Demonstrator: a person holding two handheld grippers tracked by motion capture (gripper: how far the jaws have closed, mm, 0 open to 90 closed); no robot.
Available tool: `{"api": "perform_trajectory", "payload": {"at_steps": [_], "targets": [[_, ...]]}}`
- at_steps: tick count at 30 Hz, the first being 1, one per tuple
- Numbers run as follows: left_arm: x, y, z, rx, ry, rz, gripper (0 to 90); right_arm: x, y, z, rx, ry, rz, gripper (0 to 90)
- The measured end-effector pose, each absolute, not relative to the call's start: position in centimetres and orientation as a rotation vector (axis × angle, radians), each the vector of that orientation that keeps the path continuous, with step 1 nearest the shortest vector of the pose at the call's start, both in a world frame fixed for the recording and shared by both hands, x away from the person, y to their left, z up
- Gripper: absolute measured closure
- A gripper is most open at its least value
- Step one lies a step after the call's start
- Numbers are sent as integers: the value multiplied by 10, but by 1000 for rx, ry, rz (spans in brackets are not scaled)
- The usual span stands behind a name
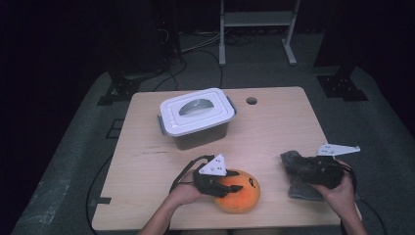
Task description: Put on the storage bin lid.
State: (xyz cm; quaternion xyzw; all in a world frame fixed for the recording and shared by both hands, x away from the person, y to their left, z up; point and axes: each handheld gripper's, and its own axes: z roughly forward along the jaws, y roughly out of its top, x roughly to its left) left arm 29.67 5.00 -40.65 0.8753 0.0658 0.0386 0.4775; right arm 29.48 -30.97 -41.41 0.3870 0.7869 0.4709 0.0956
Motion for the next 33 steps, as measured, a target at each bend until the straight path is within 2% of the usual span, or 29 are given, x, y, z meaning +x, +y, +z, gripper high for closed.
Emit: {"api": "perform_trajectory", "payload": {"at_steps": [4,11,14,18,23,29,33], "targets": [[300,46,-406,2162,155,92,561,293,-300,-419,1133,2393,1374,392],[304,43,-406,2258,220,82,269,294,-292,-427,1117,2461,1324,392],[305,44,-411,2254,224,42,326,294,-291,-427,1115,2462,1334,392],[306,47,-413,2246,232,-17,509,295,-288,-429,1116,2482,1326,393],[310,49,-406,2175,246,-47,609,297,-288,-431,1130,2485,1357,400],[317,46,-398,2109,251,-1,625,298,-294,-431,1151,2470,1386,405],[316,38,-405,2190,213,98,594,300,-297,-434,1168,2469,1380,406]]}}
